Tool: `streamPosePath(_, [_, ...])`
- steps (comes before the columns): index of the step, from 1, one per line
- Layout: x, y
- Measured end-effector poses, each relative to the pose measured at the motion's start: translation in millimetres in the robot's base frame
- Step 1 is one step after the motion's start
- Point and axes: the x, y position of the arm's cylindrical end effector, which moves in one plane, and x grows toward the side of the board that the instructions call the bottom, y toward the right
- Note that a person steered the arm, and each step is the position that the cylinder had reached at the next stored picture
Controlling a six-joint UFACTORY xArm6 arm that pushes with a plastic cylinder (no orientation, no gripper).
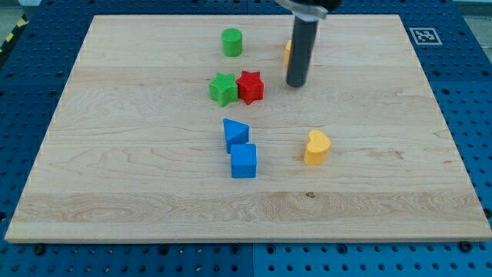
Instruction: Push the yellow hexagon towards the right center
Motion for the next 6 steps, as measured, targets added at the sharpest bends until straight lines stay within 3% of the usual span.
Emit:
streamPosePath(1, [-50.0, -39.2])
streamPosePath(2, [-54.6, -4.8])
streamPosePath(3, [-8.1, 62.9])
streamPosePath(4, [25.4, 87.2])
streamPosePath(6, [-13.1, 17.4])
